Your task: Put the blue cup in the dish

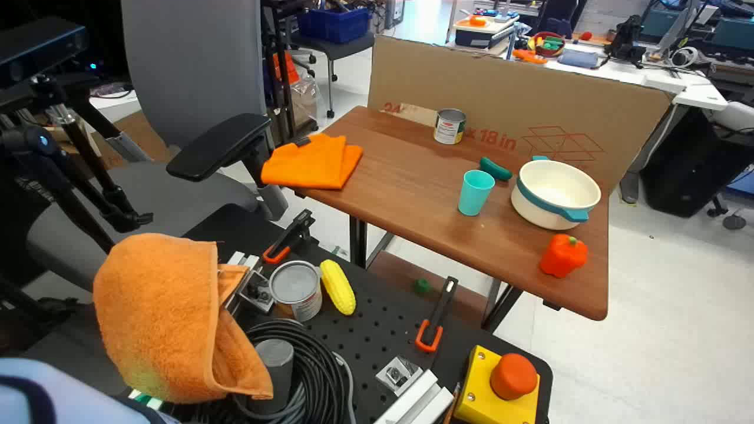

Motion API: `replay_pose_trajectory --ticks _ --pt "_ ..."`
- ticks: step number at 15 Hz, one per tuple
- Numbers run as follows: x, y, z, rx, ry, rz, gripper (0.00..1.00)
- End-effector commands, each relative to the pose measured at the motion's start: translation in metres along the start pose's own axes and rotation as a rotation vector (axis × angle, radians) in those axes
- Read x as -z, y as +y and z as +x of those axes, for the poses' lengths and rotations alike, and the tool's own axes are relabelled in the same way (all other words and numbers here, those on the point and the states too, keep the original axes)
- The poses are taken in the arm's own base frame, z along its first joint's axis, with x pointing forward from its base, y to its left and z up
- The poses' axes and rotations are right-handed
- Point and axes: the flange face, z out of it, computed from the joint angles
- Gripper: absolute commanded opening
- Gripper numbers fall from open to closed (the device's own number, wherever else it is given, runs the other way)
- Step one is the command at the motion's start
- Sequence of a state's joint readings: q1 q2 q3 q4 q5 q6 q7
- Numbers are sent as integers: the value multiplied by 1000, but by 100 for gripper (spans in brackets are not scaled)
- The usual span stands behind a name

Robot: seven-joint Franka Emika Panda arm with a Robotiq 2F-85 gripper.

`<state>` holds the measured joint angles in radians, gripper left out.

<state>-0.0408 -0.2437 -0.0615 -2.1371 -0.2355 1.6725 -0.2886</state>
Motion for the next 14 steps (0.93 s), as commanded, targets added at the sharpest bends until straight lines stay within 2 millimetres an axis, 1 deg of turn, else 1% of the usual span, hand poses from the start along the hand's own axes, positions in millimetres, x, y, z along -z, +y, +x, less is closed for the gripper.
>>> replay_pose_trajectory --ticks 1,8,9,11,14 --pt "0 0 0 0 0 0 100" --pt "0 0 0 0 0 0 100" --pt "-2 0 3 -6 5 -5 100" --pt "-15 2 13 -13 26 -11 100" --pt "-34 0 38 -14 64 -14 100"
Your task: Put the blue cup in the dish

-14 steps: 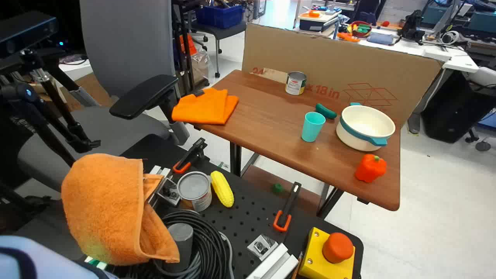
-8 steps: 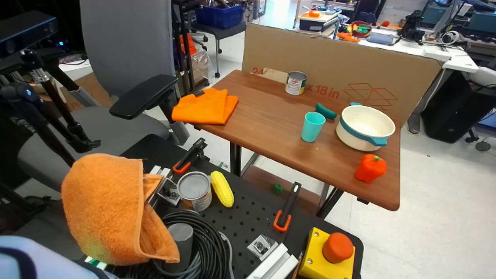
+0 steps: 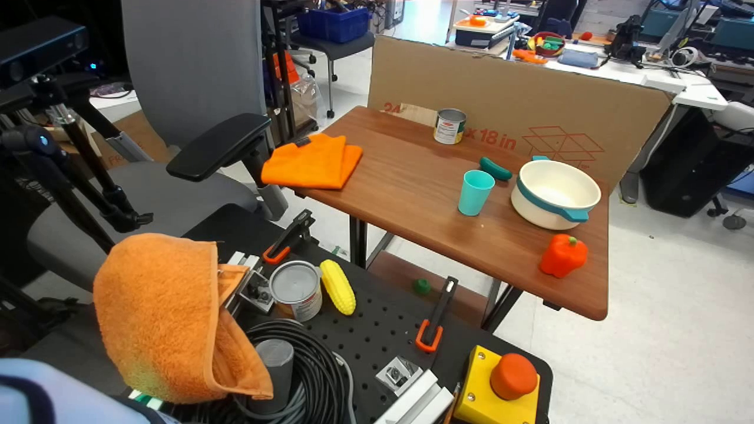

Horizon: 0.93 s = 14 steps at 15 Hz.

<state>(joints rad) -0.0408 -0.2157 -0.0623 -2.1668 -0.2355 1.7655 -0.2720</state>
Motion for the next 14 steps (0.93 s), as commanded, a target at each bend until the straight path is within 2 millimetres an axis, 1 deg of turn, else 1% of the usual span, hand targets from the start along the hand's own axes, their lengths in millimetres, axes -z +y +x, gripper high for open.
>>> replay_pose_trajectory --ticks 1,4,6,10,14 --pt "-25 0 31 -5 40 -6 100" --pt "-50 -2 63 20 63 6 100" --pt "-74 -1 86 10 49 20 100" --pt "-118 -4 118 22 -23 46 100" --pt "-153 -7 147 13 -60 90 100"
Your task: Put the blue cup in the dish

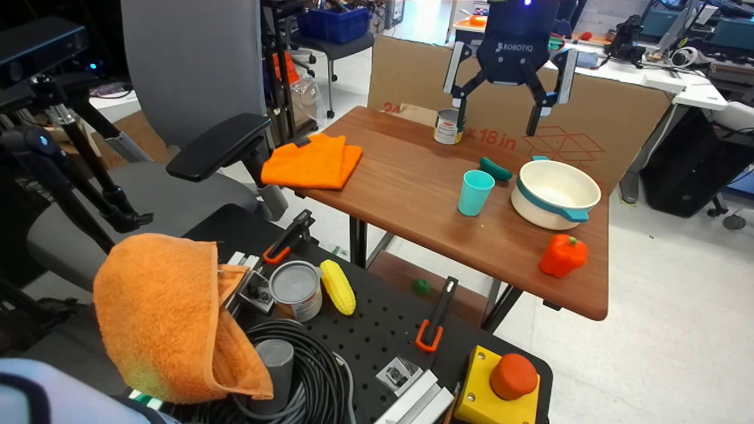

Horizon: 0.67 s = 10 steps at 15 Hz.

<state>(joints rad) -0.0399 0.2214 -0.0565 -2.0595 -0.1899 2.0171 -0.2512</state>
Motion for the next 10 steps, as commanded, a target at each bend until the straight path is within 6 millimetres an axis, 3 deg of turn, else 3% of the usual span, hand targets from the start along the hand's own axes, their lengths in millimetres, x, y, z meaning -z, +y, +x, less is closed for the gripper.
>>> replay_pose_trajectory --ticks 1,10 --pt "-19 3 32 -25 -2 45 100" --pt "-73 7 71 -84 -70 48 100"
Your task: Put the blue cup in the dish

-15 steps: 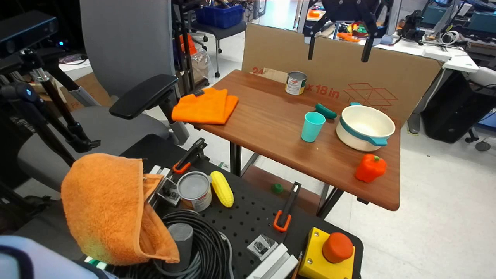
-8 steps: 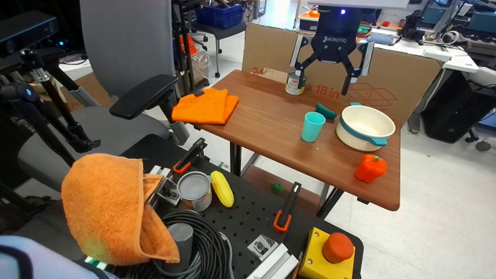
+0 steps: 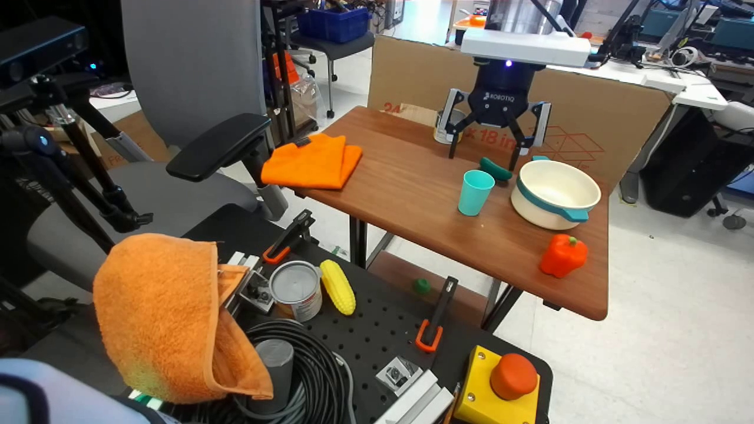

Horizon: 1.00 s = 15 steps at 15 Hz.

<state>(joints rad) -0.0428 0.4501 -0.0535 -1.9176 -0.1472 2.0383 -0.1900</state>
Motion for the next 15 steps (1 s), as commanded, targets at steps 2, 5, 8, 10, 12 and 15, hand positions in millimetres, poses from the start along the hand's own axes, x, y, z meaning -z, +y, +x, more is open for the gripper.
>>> replay_pose_trajectory --ticks 2,5,8,10,12,15 --pt "-21 3 23 -27 -32 -2 100" --pt "-30 5 30 -42 -54 -7 75" --pt "-36 4 33 -35 -97 -6 58" --pt "-38 3 30 -22 -145 -2 42" --pt "-37 2 25 -18 -196 2 27" --pt "-25 7 20 -31 -226 6 18"
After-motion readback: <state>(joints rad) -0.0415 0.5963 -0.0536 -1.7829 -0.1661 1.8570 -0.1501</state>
